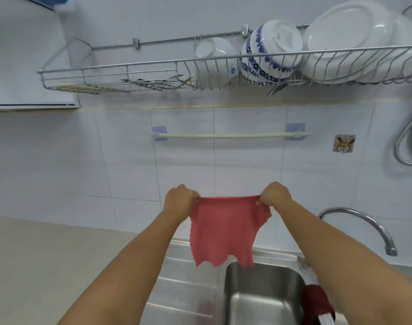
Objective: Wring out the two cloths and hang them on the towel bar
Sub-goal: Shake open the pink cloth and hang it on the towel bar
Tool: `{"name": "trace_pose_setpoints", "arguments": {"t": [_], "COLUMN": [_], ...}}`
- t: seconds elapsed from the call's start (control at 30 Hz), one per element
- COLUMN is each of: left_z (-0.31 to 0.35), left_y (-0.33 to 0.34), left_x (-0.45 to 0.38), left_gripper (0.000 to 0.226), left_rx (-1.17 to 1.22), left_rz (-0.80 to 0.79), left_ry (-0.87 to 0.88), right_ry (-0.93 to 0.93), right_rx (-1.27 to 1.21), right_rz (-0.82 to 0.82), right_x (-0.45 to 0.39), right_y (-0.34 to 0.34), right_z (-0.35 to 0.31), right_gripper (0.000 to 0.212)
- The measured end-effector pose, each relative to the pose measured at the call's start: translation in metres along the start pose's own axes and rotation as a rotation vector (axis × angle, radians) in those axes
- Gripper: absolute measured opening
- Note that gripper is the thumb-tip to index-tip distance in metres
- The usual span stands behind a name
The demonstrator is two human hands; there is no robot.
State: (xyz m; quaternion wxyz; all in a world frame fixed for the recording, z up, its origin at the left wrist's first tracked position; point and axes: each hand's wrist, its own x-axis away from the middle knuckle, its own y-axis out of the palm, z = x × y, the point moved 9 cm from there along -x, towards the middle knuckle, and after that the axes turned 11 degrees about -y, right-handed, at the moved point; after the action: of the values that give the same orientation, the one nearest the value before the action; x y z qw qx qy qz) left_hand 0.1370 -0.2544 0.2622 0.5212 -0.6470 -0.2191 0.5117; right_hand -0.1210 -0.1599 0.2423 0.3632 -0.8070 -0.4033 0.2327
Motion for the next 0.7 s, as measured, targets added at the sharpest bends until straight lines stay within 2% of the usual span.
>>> {"name": "trace_pose_setpoints", "arguments": {"t": [0.1,0.2,0.3,0.4,0.47,0.53,0.6,0.7], "left_z": [-0.017,-0.035,-0.049,-0.064,-0.067,-0.068,-0.071,-0.069], "left_y": [-0.028,-0.050,-0.070,-0.075,-0.069,-0.066,-0.066,-0.070], "left_x": [-0.027,-0.055,-0.082,-0.117,-0.138,-0.154,-0.167,-0.191], "left_gripper": [0.030,0.031,0.031,0.028,0.021,0.019,0.020,0.025], "left_rx": [0.094,0.179,0.325,0.685,0.987,1.159,1.233,1.176], "left_rz": [0.044,0.076,0.058,-0.010,-0.046,-0.010,0.081,0.197], "left_ry": [-0.087,-0.163,-0.271,-0.444,-0.534,-0.575,-0.590,-0.510], "right_ry": [0.204,0.216,0.110,-0.016,-0.052,-0.067,-0.147,-0.308], "right_rx": [-0.441,-0.701,-0.899,-1.030,-1.069,-1.011,-0.824,-0.645], "right_rz": [-0.148,-0.158,-0.041,0.120,0.248,0.409,0.561,0.623], "right_x": [-0.010,-0.023,-0.042,-0.070,-0.088,-0.100,-0.102,-0.108], "right_y": [0.006,0.001,-0.017,-0.038,-0.048,-0.057,-0.069,-0.077], "right_z": [-0.019,-0.056,-0.094,-0.127,-0.142,-0.149,-0.158,-0.174], "right_gripper": [0.024,0.021,0.020,0.016,0.013,0.016,0.013,0.009]}}
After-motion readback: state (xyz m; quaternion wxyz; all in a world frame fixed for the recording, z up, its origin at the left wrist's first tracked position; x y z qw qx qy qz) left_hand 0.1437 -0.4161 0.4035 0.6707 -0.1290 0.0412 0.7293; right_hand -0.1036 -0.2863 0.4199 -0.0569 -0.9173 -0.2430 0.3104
